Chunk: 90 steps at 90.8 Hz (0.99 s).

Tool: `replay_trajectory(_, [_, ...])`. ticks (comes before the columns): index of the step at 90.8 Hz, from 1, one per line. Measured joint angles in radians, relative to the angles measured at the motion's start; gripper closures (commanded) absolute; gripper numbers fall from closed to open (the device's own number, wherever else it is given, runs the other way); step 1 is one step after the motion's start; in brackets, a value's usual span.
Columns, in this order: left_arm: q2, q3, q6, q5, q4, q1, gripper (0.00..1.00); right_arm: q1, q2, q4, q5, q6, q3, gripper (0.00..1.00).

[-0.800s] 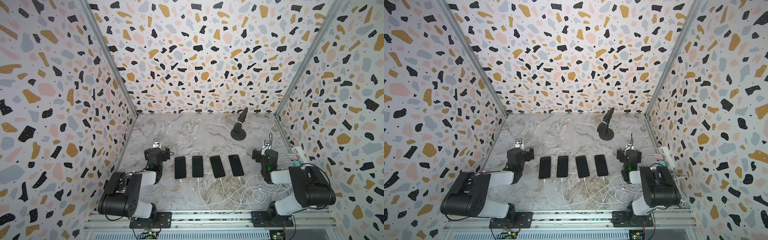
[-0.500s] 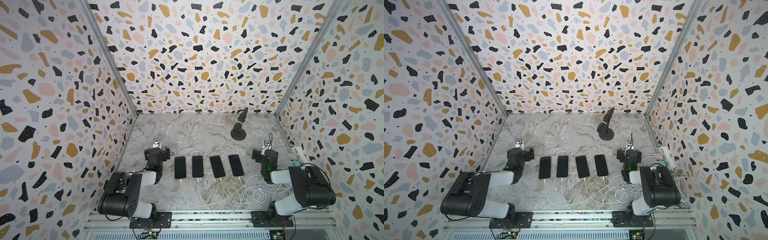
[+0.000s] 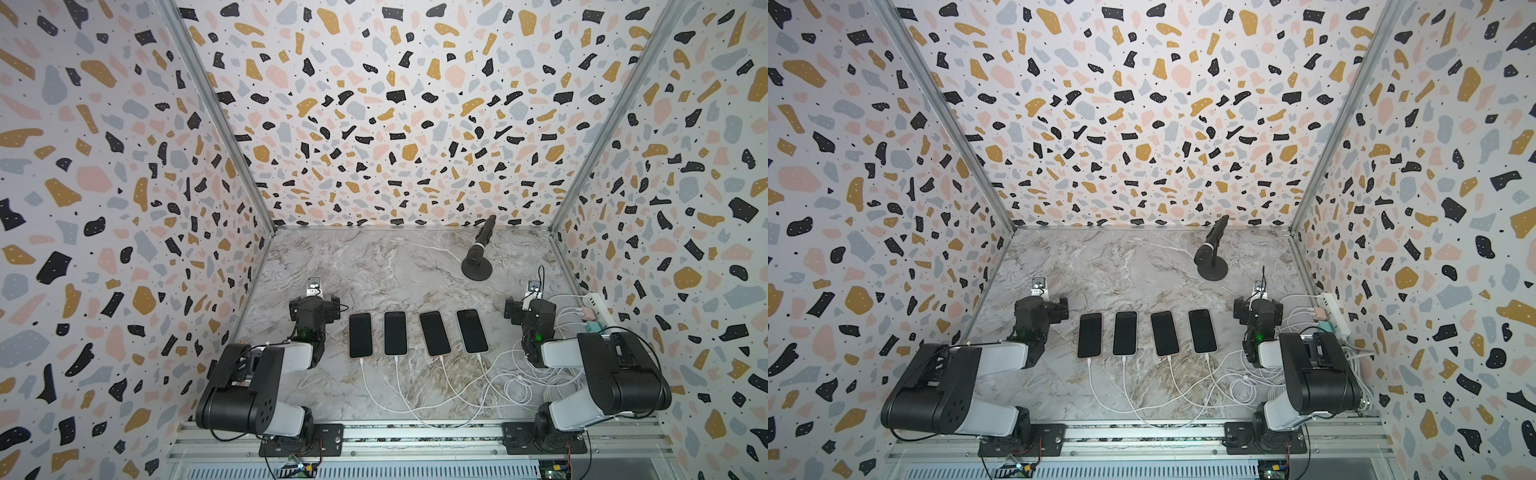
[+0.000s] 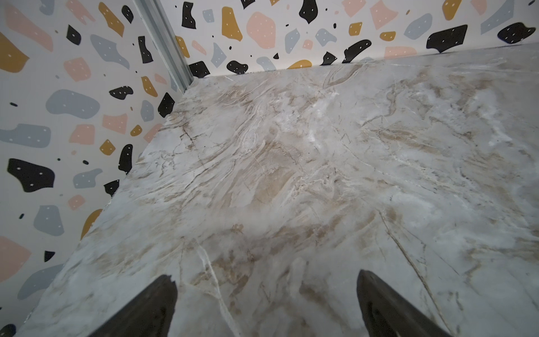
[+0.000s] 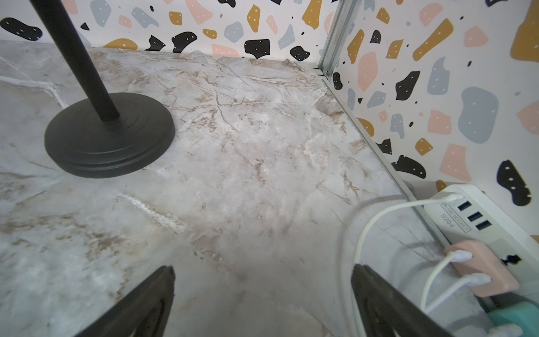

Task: Unplug the charging cable from the phone
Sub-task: Pick up the phone at the center of the board.

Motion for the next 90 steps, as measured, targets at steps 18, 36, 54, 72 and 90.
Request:
replay_trajectory(18, [-0.251, 0.263, -0.115, -0.182, -0.383, -0.009, 0.0, 0.058, -0.327, -0.55, 0.135, 0.121, 0.18, 0.0])
replay_trajectory(36, [-0.315, 0.583, -0.386, -0.118, -0.714, -0.201, 0.01, 0.018, -0.579, -0.978, 0.124, 0.429, 0.446, 0.0])
replay_trajectory(54, [-0.306, 0.542, -0.538, -0.177, -0.906, -0.762, 0.03, 0.142, -0.336, -1.352, -0.093, 0.473, 0.563, 0.0])
replay_trajectory(72, [-0.331, 0.417, -0.644, -0.265, -0.975, -0.97, 0.04, 0.237, -0.312, -1.508, -0.278, 0.452, 0.511, 0.0])
replay_trajectory(90, [-0.391, 0.343, -0.723, -0.329, -1.004, -1.064, 0.03, 0.353, -0.207, -1.511, -0.283, 0.43, 0.512, 0.0])
